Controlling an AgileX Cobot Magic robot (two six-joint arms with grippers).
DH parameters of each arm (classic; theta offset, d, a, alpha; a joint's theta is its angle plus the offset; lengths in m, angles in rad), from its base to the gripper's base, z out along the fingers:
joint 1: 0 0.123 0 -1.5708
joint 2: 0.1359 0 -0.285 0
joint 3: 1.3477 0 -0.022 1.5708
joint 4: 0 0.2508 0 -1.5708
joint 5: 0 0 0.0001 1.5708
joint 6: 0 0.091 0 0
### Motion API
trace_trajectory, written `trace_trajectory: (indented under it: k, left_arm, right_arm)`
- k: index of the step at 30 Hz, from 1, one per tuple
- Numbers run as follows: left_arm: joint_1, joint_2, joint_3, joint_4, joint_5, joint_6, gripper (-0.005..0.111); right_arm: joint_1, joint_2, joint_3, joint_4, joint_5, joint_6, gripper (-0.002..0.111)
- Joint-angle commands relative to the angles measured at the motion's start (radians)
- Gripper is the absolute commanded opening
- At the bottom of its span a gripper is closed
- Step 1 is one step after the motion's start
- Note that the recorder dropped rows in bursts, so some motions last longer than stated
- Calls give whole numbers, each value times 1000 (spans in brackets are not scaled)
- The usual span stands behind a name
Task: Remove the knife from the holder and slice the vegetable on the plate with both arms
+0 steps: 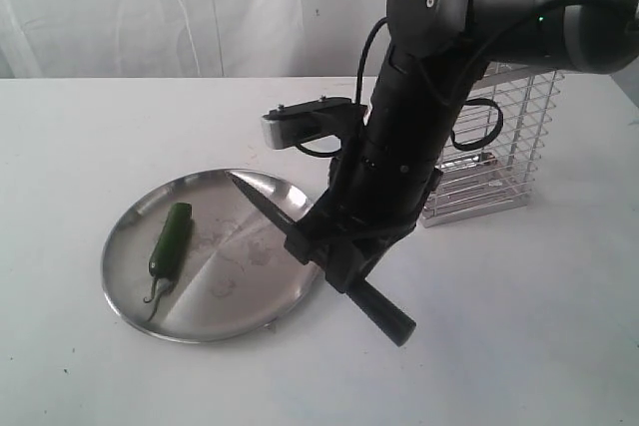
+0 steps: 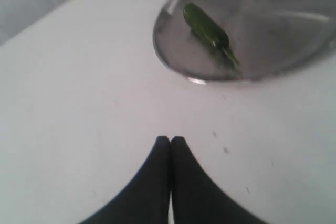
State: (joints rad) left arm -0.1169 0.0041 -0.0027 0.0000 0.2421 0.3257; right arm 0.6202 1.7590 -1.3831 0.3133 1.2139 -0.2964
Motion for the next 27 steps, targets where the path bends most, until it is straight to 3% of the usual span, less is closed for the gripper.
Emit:
trace_trajectory:
  k: [1, 13, 16, 18, 20, 23, 25, 27]
  left_arm:
    - [-4, -4, 3, -94, -345, -103, 0]
    - [-4, -4, 3, -97, -1154, -143, 0]
    - [-4, -4, 3, -87, -1301, -332, 0]
    - [-4, -4, 3, -87, -1369, -546, 0]
    - [-4, -4, 3, -120, -1366, -758, 0]
    - [-4, -4, 3, -280, -1226, -1111, 0]
    - [-4, -4, 3, -432, -1098, -1129, 0]
    - [-4, -4, 3, -590, -1023, -970, 0]
  right_arm:
    - [-7, -12, 0, 8, 7, -38, 0]
    - [-119, 1, 0, 191, 7, -152, 0]
    - [-123, 1, 0, 184, 7, -144, 0]
    - [-123, 1, 0, 188, 7, -145, 0]
    - [-123, 1, 0, 188, 7, -145, 0]
    - [-123, 1, 0, 184, 7, -145, 0]
    - [-123, 1, 0, 184, 7, -145, 0]
    - [-123, 1, 0, 184, 7, -145, 0]
